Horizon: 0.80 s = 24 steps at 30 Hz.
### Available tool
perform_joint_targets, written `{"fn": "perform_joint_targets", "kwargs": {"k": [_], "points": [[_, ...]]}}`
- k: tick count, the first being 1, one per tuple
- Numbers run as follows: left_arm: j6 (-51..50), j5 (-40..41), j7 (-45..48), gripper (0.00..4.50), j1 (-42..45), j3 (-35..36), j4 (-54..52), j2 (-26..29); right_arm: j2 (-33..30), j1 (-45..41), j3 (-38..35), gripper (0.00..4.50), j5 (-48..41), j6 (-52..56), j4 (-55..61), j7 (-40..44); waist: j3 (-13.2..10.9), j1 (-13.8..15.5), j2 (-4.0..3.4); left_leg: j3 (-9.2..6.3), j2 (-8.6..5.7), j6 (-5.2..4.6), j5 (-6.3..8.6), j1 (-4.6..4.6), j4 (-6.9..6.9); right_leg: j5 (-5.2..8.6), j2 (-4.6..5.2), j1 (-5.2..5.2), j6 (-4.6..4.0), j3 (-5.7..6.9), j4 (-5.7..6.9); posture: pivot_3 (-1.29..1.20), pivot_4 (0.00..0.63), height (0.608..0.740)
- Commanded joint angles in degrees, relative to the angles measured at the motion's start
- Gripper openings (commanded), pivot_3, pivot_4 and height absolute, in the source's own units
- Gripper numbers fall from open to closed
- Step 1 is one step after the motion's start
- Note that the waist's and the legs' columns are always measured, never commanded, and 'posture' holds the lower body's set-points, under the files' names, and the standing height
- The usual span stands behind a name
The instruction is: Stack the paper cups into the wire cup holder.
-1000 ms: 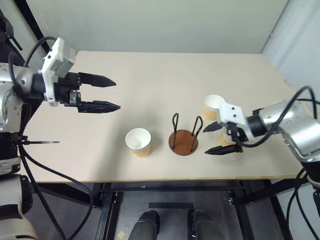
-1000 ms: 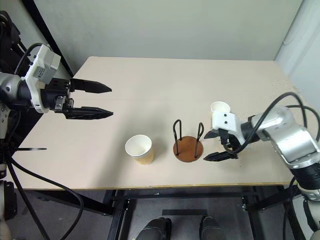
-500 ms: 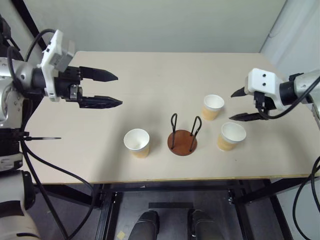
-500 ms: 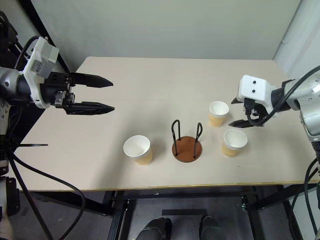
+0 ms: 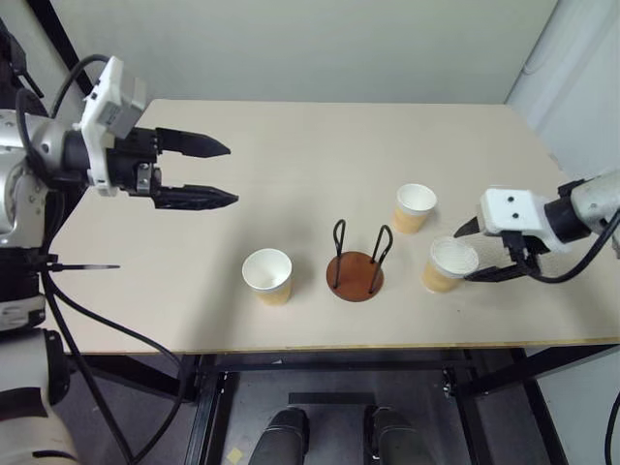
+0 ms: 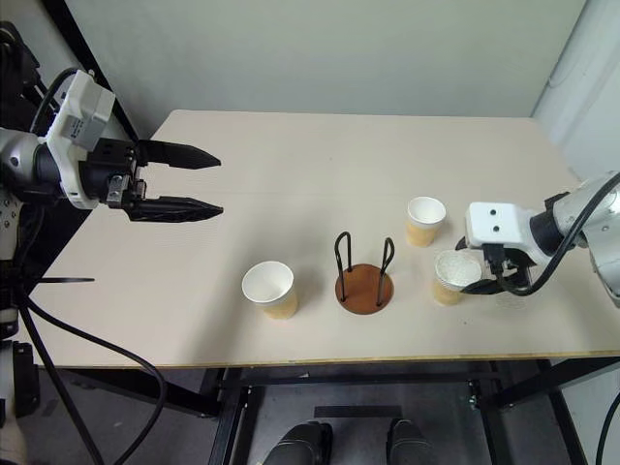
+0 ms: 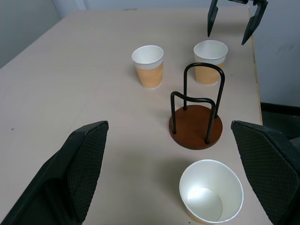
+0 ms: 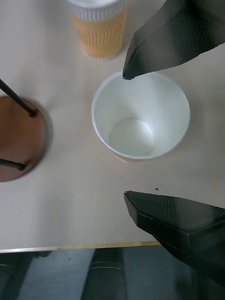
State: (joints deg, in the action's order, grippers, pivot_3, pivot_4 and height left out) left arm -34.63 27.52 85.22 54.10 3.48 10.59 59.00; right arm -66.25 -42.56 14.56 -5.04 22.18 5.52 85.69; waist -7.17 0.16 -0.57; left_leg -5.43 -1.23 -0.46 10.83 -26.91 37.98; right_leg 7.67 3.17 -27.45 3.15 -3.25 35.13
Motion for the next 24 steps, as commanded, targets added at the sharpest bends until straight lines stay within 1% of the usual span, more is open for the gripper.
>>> {"fn": "perform_joint_targets", "kwargs": {"k": [1,8,12,15,19,24], "points": [[0.8,0.2,0.8,4.5,2.0,0.4,0.2,0.5,0.5,-0.1,-0.1,3.94,2.1,-2.2,0.5,-0.6,0.0,0.0,0.0,0.0,0.0,0.0,0.0,0.01,0.0,0.0,0.0,0.01,0.0,0.0,0.0,0.0,0.15,0.74],[-1.2,1.9,3.9,4.5,1.7,0.4,-2.9,2.0,2.4,0.6,2.5,3.94,5.9,-6.8,-2.5,0.1,0.0,0.0,0.0,0.0,0.0,-0.01,0.01,-0.01,-0.01,-0.01,0.0,0.0,0.01,0.02,-0.05,0.0,0.15,0.74],[-1.7,2.3,4.0,4.5,1.8,0.4,-4.6,2.4,3.5,1.4,3.8,3.94,7.7,-8.6,-3.7,0.1,0.0,0.0,0.01,0.0,0.0,-0.02,0.01,-0.01,-0.01,-0.01,0.0,0.02,0.02,0.03,-0.08,0.0,0.15,0.74],[-2.0,2.6,3.6,4.5,2.1,0.4,-5.3,2.4,4.4,1.8,5.0,3.42,9.6,-10.3,-5.0,-0.2,0.0,0.0,0.01,0.0,0.01,-0.02,0.01,0.0,0.01,-0.03,0.0,0.03,0.04,0.03,-0.06,0.0,0.15,0.74],[-1.6,2.4,3.3,4.5,2.1,0.4,-5.3,2.4,5.5,2.3,6.1,2.02,11.9,-12.4,-6.8,-0.6,0.0,0.0,0.0,0.0,0.02,-0.02,0.0,0.04,0.03,-0.04,0.0,0.07,0.03,0.03,-0.02,0.0,0.15,0.74],[-1.6,2.3,3.1,4.5,2.0,0.5,-5.6,2.6,6.8,1.5,5.1,0.25,12.1,-11.3,-6.6,-0.3,0.0,-0.1,0.0,0.0,0.02,-0.02,0.0,0.04,0.02,-0.05,0.0,0.06,0.03,0.02,-0.02,0.0,0.15,0.74]]}}
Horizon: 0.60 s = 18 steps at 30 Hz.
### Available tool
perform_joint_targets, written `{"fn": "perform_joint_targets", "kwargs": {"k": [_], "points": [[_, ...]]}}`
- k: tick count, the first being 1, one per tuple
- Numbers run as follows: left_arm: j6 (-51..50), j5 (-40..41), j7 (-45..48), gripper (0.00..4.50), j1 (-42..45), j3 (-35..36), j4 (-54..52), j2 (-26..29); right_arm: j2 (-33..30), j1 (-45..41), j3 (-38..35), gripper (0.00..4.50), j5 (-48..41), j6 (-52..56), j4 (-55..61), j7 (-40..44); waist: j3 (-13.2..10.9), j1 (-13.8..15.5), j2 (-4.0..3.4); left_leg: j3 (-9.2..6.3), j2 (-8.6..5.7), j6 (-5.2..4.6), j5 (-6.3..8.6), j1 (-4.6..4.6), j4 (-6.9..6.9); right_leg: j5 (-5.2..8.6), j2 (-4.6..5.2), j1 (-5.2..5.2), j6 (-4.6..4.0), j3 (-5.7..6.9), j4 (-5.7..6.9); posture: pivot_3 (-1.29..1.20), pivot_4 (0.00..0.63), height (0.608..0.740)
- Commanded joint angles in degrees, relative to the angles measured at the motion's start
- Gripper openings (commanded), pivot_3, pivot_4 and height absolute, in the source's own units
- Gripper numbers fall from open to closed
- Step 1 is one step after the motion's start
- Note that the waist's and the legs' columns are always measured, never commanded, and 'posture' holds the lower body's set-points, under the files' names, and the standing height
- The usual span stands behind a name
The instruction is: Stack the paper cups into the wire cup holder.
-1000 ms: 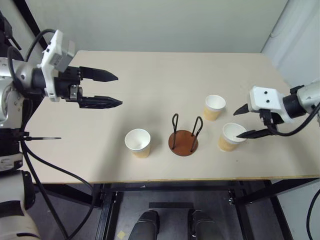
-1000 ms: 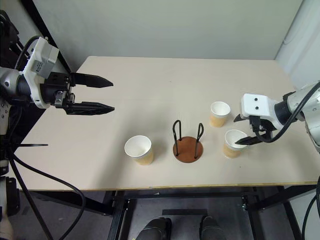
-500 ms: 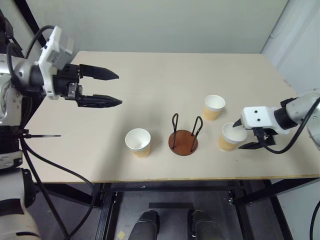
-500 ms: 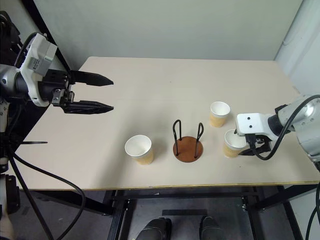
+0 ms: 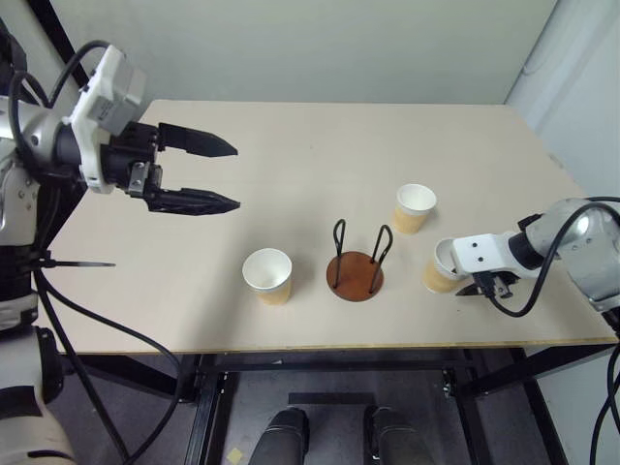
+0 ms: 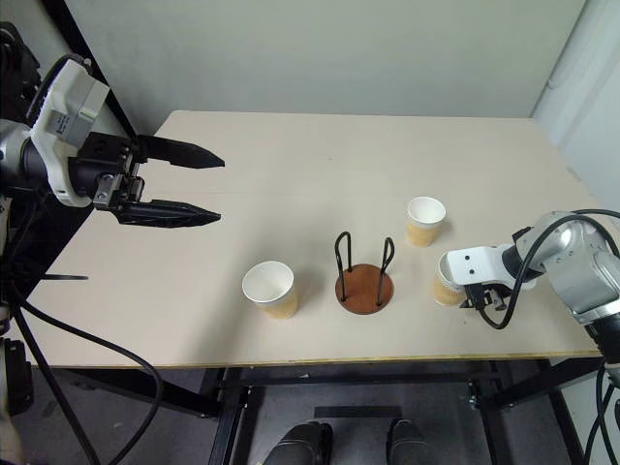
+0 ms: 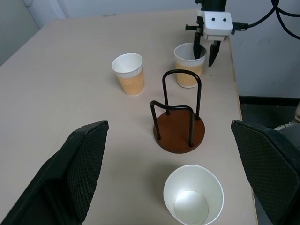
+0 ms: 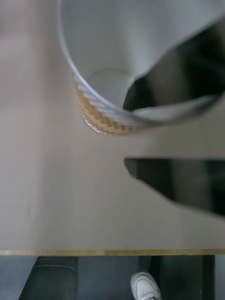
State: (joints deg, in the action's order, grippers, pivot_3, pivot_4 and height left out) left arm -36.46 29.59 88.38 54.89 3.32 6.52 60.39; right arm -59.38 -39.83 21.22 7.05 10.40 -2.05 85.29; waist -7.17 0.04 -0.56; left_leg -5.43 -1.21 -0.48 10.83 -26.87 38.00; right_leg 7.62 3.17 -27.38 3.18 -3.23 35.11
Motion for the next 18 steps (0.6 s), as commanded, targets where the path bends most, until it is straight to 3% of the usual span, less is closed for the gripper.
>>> {"fn": "perform_joint_targets", "kwargs": {"k": [1,7,11,15,18], "points": [[0.0,0.4,-0.1,4.5,1.3,0.7,-1.7,1.3,-0.2,-1.3,-1.9,0.03,-0.3,0.9,1.3,0.4,0.0,0.0,0.0,0.0,0.0,0.0,0.0,0.0,0.0,0.0,0.0,0.0,0.0,0.0,0.0,0.0,0.15,0.74],[-0.2,0.7,-0.4,4.5,1.0,1.2,-2.1,1.8,-2.8,-3.0,-6.6,0.03,-3.4,5.1,4.6,1.6,0.0,0.1,-0.01,0.0,-0.02,0.0,0.0,-0.05,0.0,0.0,0.01,0.0,0.0,0.01,-0.06,0.0,0.15,0.74],[0.2,0.4,-0.3,4.5,0.8,1.0,-1.6,2.0,-5.0,-10.7,-10.4,0.03,-6.2,8.4,7.0,2.8,0.0,0.0,-0.05,0.01,-0.02,0.01,0.0,-0.05,-0.03,0.0,0.01,-0.04,0.0,-0.01,-0.04,0.0,0.15,0.74],[1.1,0.0,-0.3,4.5,1.3,0.1,-0.9,1.0,-1.0,-22.9,-8.6,0.03,-7.9,10.8,9.6,4.0,0.0,-0.4,-0.06,0.01,-0.01,0.03,-0.02,0.01,-0.15,0.01,-0.03,-0.11,-0.02,-0.03,0.02,0.0,0.15,0.74],[1.4,0.0,-0.6,4.5,1.1,0.0,-0.9,0.5,2.6,-27.2,-5.9,0.03,-7.9,10.5,9.9,4.8,0.0,-0.5,-0.01,-0.03,0.12,0.05,-0.01,0.15,-0.25,0.11,-0.15,-0.03,-0.2,0.0,0.0,0.0,0.15,0.74]]}}
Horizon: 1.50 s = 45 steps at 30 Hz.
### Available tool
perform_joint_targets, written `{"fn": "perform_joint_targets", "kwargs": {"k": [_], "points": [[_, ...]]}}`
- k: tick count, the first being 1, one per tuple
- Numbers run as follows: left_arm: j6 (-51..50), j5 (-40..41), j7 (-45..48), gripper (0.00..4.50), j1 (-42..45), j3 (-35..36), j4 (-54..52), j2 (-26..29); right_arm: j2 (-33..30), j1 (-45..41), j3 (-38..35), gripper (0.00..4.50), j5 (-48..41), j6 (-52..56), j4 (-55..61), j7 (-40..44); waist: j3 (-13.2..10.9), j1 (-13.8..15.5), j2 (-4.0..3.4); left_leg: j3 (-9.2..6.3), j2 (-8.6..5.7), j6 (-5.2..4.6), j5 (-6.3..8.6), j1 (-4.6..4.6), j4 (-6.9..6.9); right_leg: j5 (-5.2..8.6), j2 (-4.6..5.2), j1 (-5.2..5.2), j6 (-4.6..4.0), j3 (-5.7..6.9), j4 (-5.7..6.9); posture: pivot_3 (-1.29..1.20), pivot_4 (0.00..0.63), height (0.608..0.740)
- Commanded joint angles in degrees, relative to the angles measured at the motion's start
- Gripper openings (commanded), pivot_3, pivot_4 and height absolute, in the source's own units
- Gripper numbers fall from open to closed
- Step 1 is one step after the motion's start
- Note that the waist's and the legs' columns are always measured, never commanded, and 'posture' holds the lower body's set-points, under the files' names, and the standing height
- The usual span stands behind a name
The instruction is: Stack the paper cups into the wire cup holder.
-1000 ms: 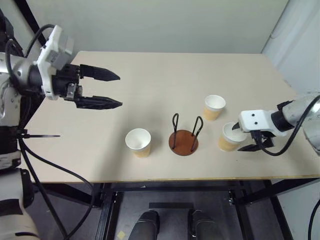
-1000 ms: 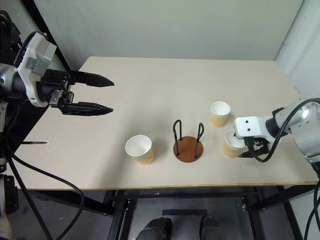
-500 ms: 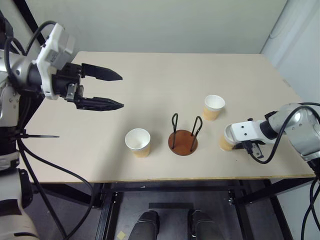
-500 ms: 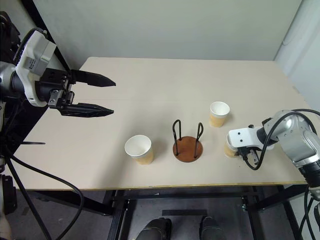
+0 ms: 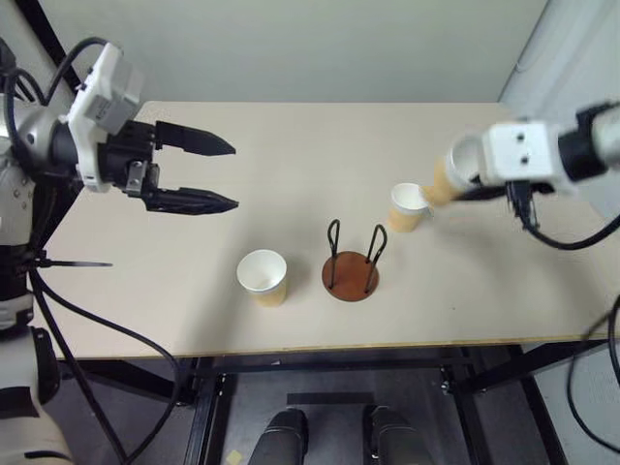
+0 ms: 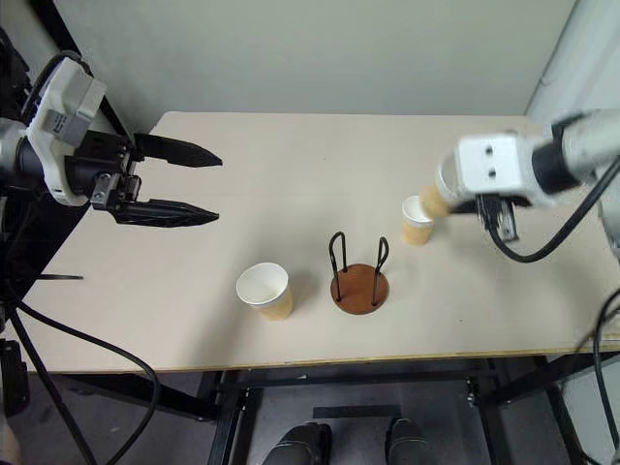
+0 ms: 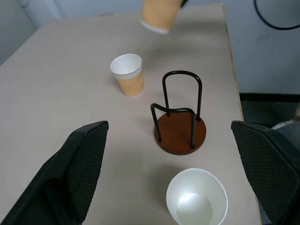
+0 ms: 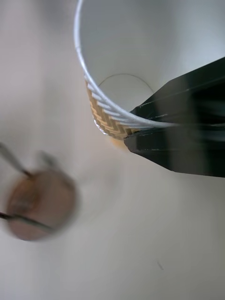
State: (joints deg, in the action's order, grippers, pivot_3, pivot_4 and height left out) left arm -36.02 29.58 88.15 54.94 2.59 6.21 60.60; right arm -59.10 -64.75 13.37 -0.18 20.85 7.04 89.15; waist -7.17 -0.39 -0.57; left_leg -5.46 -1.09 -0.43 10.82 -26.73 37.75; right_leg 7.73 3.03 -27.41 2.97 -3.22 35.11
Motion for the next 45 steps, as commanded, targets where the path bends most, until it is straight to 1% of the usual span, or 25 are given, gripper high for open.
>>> {"fn": "perform_joint_targets", "kwargs": {"k": [1,4,9,23,27,33,38,41,43,45], "points": [[1.0,0.0,-0.4,4.5,0.9,0.8,-0.7,0.2,3.5,-2.9,2.9,0.03,-0.5,-0.3,0.9,1.2,0.0,0.0,0.0,0.0,0.02,0.02,0.01,0.0,0.01,0.01,-0.02,-0.02,-0.02,0.0,0.0,0.0,0.15,0.74],[1.1,0.0,-0.5,4.5,0.7,0.8,-0.6,0.2,5.9,-3.5,4.8,0.03,-0.1,-1.4,0.8,1.8,0.0,-0.1,-0.05,0.01,0.03,0.03,0.02,-0.02,0.0,0.01,-0.02,-0.06,-0.04,0.0,0.01,0.0,0.15,0.74],[1.0,0.3,-0.6,4.5,0.8,1.2,-0.8,0.9,9.1,-3.5,8.7,0.03,2.6,-6.8,-3.0,2.0,0.0,0.1,-0.05,0.01,0.05,0.03,0.02,-0.16,0.04,0.03,-0.01,-0.13,-0.07,0.06,0.0,0.0,0.15,0.74],[0.9,0.8,-1.6,4.5,-0.3,1.9,-1.5,2.0,14.1,-3.4,11.0,0.03,3.3,-9.2,-2.9,3.3,0.0,0.0,-0.05,0.01,0.06,0.06,0.0,-0.14,0.17,0.04,-0.02,-0.16,-0.13,0.06,0.21,0.0,0.15,0.74],[0.8,1.0,-1.7,4.5,-0.4,2.0,-1.7,1.9,14.7,-2.1,12.5,0.03,4.7,-11.0,-3.5,3.3,0.0,0.0,-0.05,0.01,0.06,0.07,-0.01,-0.13,0.17,0.06,-0.02,-0.16,-0.19,0.07,0.25,0.0,0.15,0.74],[0.8,1.1,-1.8,4.5,-0.3,1.9,-1.8,2.0,14.0,-1.0,14.8,0.03,6.1,-13.7,-5.3,3.3,0.0,0.0,-0.05,0.01,0.05,0.08,-0.01,-0.13,0.18,0.06,-0.02,-0.17,-0.21,0.06,0.28,0.0,0.15,0.74],[0.8,0.9,-1.8,4.5,0.0,1.7,-1.6,1.9,14.2,-0.5,16.0,0.03,6.4,-14.2,-4.9,3.3,0.0,0.0,-0.05,0.01,0.06,0.08,-0.01,-0.12,0.18,0.06,-0.02,-0.17,-0.21,0.06,0.28,0.0,0.15,0.74],[0.9,0.8,-1.9,4.5,0.1,1.4,-1.5,1.7,16.0,-0.8,16.1,0.58,6.0,-12.7,-4.0,3.2,0.0,-0.2,-0.05,0.01,0.06,0.08,-0.01,-0.1,0.17,0.06,-0.02,-0.17,-0.21,0.06,0.31,0.0,0.15,0.74],[0.9,0.9,-2.0,4.5,0.1,1.4,-1.5,1.7,16.9,-0.8,15.4,1.15,5.4,-11.3,-3.1,3.3,0.0,-0.2,-0.05,0.02,0.06,0.09,-0.02,-0.09,0.17,0.06,-0.02,-0.2,-0.21,0.06,0.35,0.0,0.15,0.74],[0.9,0.9,-2.0,4.5,0.1,1.5,-1.6,1.8,18.0,-0.8,14.6,1.84,4.2,-9.0,-2.0,3.0,0.0,-0.2,-0.05,0.01,0.07,0.11,-0.02,-0.09,0.17,0.07,-0.02,-0.2,-0.22,0.06,0.37,0.0,0.15,0.74]]}}
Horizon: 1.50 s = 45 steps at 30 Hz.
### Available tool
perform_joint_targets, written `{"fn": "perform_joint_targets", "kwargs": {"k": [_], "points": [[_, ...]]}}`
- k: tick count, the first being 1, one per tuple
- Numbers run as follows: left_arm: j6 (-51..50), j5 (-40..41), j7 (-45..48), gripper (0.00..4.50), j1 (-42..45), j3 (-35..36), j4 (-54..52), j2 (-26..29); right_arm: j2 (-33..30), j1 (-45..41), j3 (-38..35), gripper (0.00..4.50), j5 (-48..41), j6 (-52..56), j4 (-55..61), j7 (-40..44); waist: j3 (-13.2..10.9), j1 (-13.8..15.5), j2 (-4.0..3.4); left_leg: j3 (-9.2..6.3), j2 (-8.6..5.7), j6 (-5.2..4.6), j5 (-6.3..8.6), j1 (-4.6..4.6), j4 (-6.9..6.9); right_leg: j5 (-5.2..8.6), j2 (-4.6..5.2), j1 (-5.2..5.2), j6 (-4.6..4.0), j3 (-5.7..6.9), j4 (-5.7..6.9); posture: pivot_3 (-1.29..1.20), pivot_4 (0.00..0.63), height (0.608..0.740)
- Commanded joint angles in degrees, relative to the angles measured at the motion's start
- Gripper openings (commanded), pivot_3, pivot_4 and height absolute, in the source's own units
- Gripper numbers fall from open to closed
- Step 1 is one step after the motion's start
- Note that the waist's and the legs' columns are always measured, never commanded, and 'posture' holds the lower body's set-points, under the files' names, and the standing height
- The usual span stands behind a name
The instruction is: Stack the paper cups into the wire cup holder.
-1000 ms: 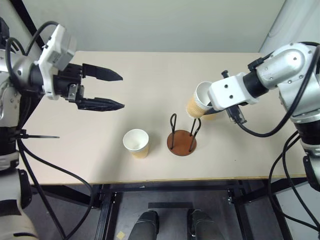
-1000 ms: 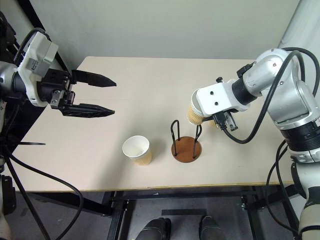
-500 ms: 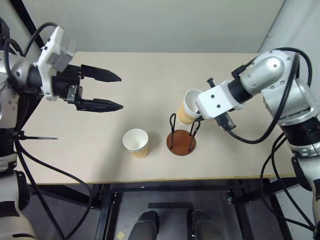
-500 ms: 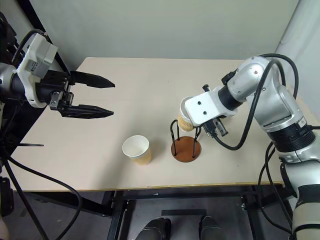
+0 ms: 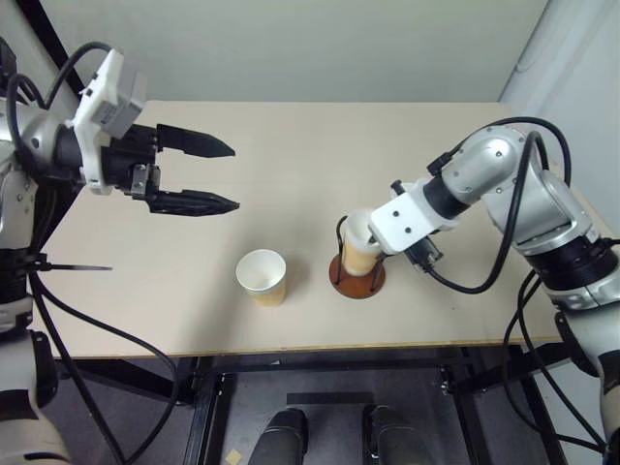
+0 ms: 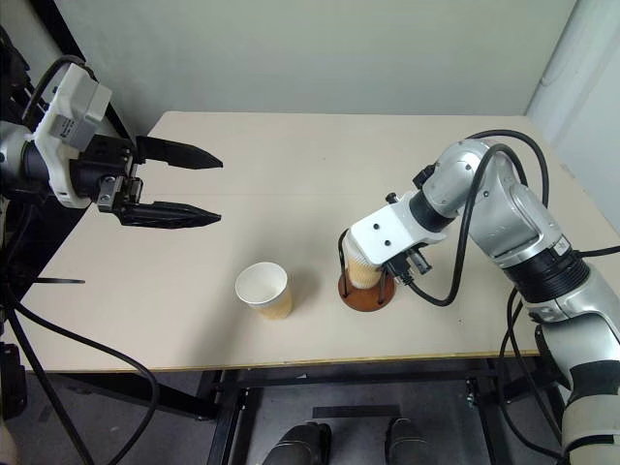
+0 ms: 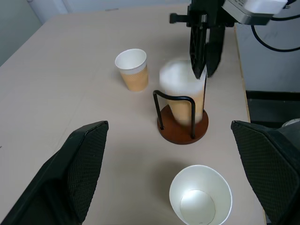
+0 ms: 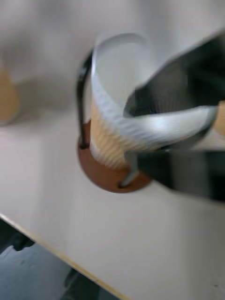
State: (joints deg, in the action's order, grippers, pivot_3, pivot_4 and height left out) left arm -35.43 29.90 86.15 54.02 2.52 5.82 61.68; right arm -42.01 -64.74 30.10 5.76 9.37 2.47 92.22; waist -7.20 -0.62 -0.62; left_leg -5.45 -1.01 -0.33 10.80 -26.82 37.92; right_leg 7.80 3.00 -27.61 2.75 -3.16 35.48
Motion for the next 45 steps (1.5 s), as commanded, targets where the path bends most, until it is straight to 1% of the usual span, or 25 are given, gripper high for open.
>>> {"fn": "perform_joint_targets", "kwargs": {"k": [1,5,9,11,14,17,20,26,32,39,45], "points": [[0.3,0.6,-0.1,4.5,1.0,1.5,-1.2,0.7,1.6,-0.9,-2.7,2.2,-2.3,3.8,3.0,-0.6,0.0,0.0,0.0,0.0,0.0,0.0,0.0,0.0,0.0,0.0,0.0,0.0,-0.01,0.0,0.0,0.0,0.15,0.74],[0.2,0.7,-0.7,4.5,0.4,1.7,-1.9,0.4,3.3,-1.1,-5.3,3.57,-5.1,8.1,4.2,-2.7,0.0,0.0,0.0,0.0,-0.01,0.02,-0.01,0.0,0.0,0.02,0.0,0.0,-0.03,-0.01,0.01,0.0,0.15,0.74],[0.5,0.7,-1.5,4.5,-1.8,2.2,-4.6,0.9,4.3,-1.7,-11.5,3.57,-11.5,17.0,6.6,-5.5,0.0,0.0,0.0,0.01,-0.03,0.03,-0.02,-0.03,0.01,0.04,0.0,0.0,-0.07,-0.01,0.0,0.0,0.15,0.74],[1.3,0.1,-1.6,4.5,-4.6,2.3,-8.1,2.1,4.6,-2.6,-16.7,3.57,-18.1,26.8,9.1,-7.3,0.0,0.0,0.0,0.03,-0.03,0.04,-0.01,-0.03,-0.02,0.08,0.0,-0.01,-0.14,-0.04,-0.01,0.0,0.15,0.74],[7.0,-4.4,-1.4,4.5,-10.8,0.9,-13.7,4.8,4.1,-4.4,-22.4,3.57,-26.0,37.6,11.9,-9.2,0.0,-0.1,0.0,0.07,-0.03,0.12,0.01,-0.05,-0.08,0.15,-0.04,-0.08,-0.25,-0.06,0.0,0.0,0.15,0.74],[11.4,-7.6,-2.0,4.5,-15.2,-0.2,-17.7,6.2,2.1,-5.6,-24.6,3.57,-30.1,42.9,13.1,-10.4,0.0,0.0,0.02,0.06,0.02,0.23,0.06,0.02,-0.14,0.3,-0.13,-0.1,-0.42,-0.09,0.06,0.0,0.15,0.74],[11.7,-8.0,-3.0,4.5,-15.3,-0.3,-19.7,6.0,-0.4,-6.1,-24.9,3.57,-32.4,45.1,13.2,-10.9,0.0,0.3,0.05,0.03,0.09,0.3,0.1,0.09,-0.06,0.67,-0.19,-0.13,-1.04,-0.08,0.48,0.0,0.15,0.74],[13.7,-9.6,-2.1,4.5,-16.4,-1.5,-23.6,7.9,-4.6,-8.3,-24.5,3.57,-37.0,49.2,13.0,-10.7,0.0,0.2,0.05,0.03,0.12,0.37,0.07,0.18,-0.13,0.66,-0.22,-0.18,-1.04,-0.1,0.64,0.0,0.15,0.74],[15.5,-11.4,-2.1,4.5,-20.1,-2.8,-25.6,9.2,-7.3,-10.1,-24.1,3.57,-41.4,52.2,12.3,-9.9,0.0,0.1,0.05,0.05,0.18,0.52,0.03,0.48,-0.56,0.68,-0.25,-0.14,-1.03,-0.16,0.59,0.0,0.15,0.74],[17.6,-16.6,-4.1,4.5,-22.3,-6.4,-25.5,8.2,-9.1,-11.2,-23.2,3.57,-42.3,51.3,10.3,-10.0,0.0,0.2,0.05,0.06,0.58,0.69,0.09,0.55,-0.77,0.71,-0.53,-0.2,-1.07,-0.1,0.57,0.0,0.15,0.74],[18.5,-18.8,-4.8,4.5,-22.5,-8.9,-25.1,6.9,-9.7,-10.8,-23.0,3.57,-42.1,50.6,10.0,-10.3,0.0,0.2,0.05,0.06,0.72,0.75,0.12,0.66,-0.84,0.71,-0.65,-0.2,-1.07,-0.09,0.62,0.0,0.15,0.74]]}}
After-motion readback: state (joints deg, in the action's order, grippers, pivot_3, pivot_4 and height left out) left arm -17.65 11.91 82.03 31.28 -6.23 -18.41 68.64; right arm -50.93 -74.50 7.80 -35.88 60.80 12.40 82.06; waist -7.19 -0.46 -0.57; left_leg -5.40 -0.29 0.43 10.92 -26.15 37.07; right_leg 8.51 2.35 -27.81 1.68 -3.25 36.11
